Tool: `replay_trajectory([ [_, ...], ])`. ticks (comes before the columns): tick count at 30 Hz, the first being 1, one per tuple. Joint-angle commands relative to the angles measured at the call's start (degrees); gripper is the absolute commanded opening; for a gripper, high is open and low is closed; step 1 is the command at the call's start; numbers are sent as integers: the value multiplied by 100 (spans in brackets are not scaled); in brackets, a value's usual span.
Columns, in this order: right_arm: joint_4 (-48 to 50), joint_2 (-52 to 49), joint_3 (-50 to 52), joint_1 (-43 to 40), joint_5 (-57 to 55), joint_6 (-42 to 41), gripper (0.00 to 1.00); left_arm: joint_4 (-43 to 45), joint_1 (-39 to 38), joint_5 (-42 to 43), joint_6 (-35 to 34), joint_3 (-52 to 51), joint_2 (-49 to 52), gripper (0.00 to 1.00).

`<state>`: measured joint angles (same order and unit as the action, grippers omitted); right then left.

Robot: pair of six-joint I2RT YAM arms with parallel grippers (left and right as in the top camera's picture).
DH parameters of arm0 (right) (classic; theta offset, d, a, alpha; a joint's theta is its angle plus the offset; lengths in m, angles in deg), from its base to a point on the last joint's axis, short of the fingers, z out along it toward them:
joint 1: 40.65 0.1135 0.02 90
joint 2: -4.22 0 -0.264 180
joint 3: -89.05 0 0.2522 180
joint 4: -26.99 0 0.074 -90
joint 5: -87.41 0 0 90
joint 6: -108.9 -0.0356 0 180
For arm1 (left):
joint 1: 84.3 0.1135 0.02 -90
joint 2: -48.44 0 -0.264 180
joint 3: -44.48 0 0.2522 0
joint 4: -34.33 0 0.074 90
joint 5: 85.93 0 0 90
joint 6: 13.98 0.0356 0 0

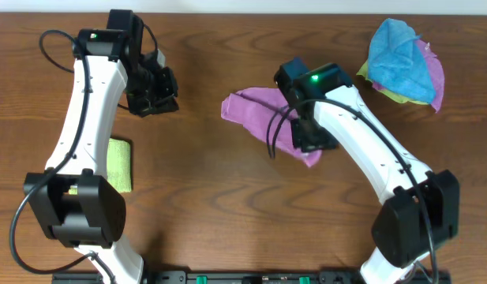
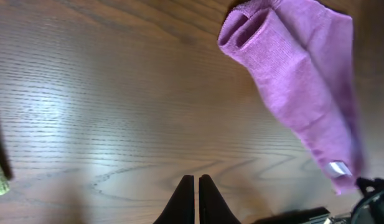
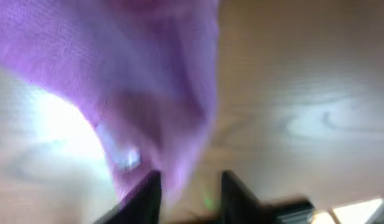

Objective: Fold the cloth

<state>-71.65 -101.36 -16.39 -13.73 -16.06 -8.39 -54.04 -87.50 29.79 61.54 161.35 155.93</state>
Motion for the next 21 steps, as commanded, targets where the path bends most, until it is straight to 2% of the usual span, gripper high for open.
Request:
replay_trajectory([
  [1,-216,-7,-70,35,42,-142,51,-39,17,153,118,63,22,6],
  [3,-323,0,-70,50,151,-142,57,-48,17,157,118,63,22,6],
  [9,-472,173,-68,52,807,-361,58,-66,17,157,15,63,22,6],
  [11,-457,387,-37,46,1054,-459,59,-146,17,162,-98,63,22,16],
  [15,-175,1113,190,20,1386,-748,59,-367,17,341,-98,55,22,30],
  [17,72,1650,520,-37,1602,-872,59,-426,17,509,-96,50,22,43],
  [21,612,2879,1639,-251,2240,-1062,61,-389,17,883,-96,-20,22,56],
])
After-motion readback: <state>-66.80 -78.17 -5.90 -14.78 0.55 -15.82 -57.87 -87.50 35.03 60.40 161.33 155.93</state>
